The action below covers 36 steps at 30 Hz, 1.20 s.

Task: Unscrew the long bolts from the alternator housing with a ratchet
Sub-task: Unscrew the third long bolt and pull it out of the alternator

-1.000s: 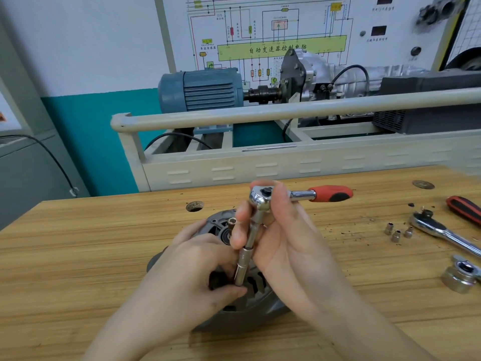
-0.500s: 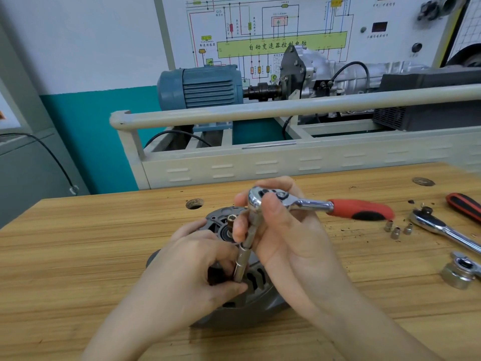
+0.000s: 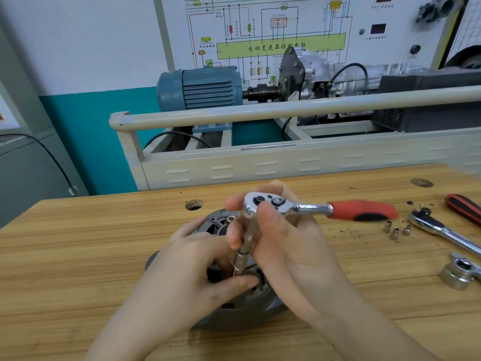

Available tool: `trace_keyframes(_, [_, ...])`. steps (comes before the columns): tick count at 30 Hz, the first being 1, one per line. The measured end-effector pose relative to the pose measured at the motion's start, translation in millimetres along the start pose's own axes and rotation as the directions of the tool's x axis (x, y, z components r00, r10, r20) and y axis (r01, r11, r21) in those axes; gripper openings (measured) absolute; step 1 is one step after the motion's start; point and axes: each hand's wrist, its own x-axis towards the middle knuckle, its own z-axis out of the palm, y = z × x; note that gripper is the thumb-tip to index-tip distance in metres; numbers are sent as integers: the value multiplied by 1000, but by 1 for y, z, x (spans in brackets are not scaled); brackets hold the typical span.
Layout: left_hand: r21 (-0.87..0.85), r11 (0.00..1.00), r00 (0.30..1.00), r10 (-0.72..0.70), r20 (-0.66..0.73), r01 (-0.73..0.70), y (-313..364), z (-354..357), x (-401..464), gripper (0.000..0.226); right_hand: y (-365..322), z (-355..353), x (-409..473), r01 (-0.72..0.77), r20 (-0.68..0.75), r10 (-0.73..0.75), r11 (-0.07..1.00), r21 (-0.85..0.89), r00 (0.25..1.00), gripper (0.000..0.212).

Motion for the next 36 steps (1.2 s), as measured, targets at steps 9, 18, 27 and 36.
trace_keyframes(9, [-52, 998, 997, -44, 67, 47, 5, -6, 2, 64, 1, 0, 2, -28, -1, 28, 1000, 8, 1000, 28])
trace_keyframes(18, [-175, 981, 996, -72, 57, 81, 7, -8, 2, 65, 1, -2, 2, -25, 18, 24, 1000, 18, 1000, 27])
trace_keyframes(27, [-251, 967, 998, -62, -28, 53, 10, -4, 3, 40, 1, -3, 1, 28, -2, -28, 999, 18, 1000, 20])
trace_keyframes(36, [-207, 977, 999, -49, -20, 44, 12, -3, 3, 45, 2, -3, 2, -2, 0, 2, 1000, 5, 1000, 26])
